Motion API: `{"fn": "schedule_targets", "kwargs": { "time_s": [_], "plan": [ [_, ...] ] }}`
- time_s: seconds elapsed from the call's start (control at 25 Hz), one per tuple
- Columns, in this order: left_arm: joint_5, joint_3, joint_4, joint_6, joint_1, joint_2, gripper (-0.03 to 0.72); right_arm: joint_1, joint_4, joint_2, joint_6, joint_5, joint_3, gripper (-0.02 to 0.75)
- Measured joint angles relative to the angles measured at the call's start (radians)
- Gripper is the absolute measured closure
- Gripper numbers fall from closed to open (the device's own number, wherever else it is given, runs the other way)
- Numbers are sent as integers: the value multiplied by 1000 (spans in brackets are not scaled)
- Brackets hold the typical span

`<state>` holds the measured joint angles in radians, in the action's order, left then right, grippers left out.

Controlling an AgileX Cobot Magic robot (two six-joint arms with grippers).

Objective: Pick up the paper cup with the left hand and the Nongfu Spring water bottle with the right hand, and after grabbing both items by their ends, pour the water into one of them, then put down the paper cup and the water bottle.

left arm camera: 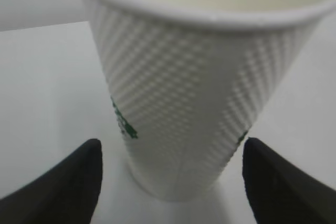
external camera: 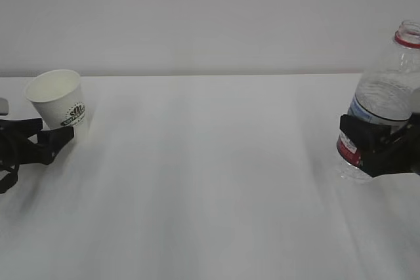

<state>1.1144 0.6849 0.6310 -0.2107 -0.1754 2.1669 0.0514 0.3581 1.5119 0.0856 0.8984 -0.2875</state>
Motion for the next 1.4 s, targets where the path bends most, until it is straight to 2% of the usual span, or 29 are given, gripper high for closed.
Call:
{"fn": "schedule_targets", "kwargs": {
  "time_s": [0.64,0.92,1.12,1.4],
  "plan": [
    [-84,156,4,2,60,14,83,0,0,0,0,0,0,234],
    [-87,172,1,2,64,62,83,0,0,0,0,0,0,234],
    [-46,172,-19,2,66,82,10,0,0,0,0,0,0,234],
    [-27,193,-39,2,66,86,-2,0,1,0,0,0,0,234]
  ]
}}
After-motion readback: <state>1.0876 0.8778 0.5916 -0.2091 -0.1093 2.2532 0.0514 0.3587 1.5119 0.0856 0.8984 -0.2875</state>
